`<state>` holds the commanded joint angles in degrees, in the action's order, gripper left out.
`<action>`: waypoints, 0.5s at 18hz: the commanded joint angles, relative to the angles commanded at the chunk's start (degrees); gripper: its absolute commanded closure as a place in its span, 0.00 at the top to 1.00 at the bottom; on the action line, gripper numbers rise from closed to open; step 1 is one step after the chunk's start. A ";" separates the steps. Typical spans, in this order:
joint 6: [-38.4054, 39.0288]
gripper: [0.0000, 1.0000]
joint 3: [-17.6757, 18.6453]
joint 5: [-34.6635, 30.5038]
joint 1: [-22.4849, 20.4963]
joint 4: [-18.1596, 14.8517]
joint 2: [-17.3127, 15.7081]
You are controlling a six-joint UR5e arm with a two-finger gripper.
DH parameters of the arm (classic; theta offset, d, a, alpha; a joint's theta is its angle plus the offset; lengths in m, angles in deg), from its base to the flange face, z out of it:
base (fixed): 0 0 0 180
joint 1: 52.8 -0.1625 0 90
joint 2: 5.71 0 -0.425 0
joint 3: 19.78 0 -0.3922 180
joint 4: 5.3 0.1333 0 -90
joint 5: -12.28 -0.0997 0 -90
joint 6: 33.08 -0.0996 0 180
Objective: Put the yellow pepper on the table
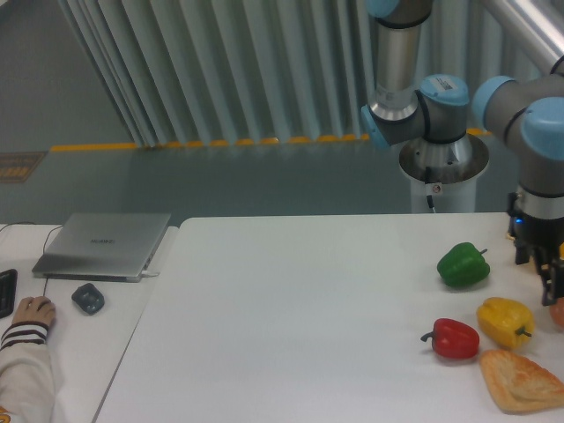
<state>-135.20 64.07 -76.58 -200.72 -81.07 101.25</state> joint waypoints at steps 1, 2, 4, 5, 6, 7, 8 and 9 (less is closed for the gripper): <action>-0.35 1.00 0.00 -0.09 -0.09 0.09 0.09; -0.36 1.00 0.09 -0.18 -0.18 0.09 0.26; -0.36 1.00 0.52 -0.62 -0.36 0.17 0.35; -0.36 1.00 0.70 -0.79 -0.36 0.35 0.44; -0.36 1.00 0.79 -1.32 -0.36 0.44 0.53; -0.36 1.00 0.79 -1.76 -0.36 0.44 0.53; -0.36 1.00 0.79 -1.85 -0.36 0.53 0.53; -0.36 1.00 0.79 -1.76 -0.36 0.53 0.53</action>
<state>-135.56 64.86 -78.34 -201.07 -80.54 101.78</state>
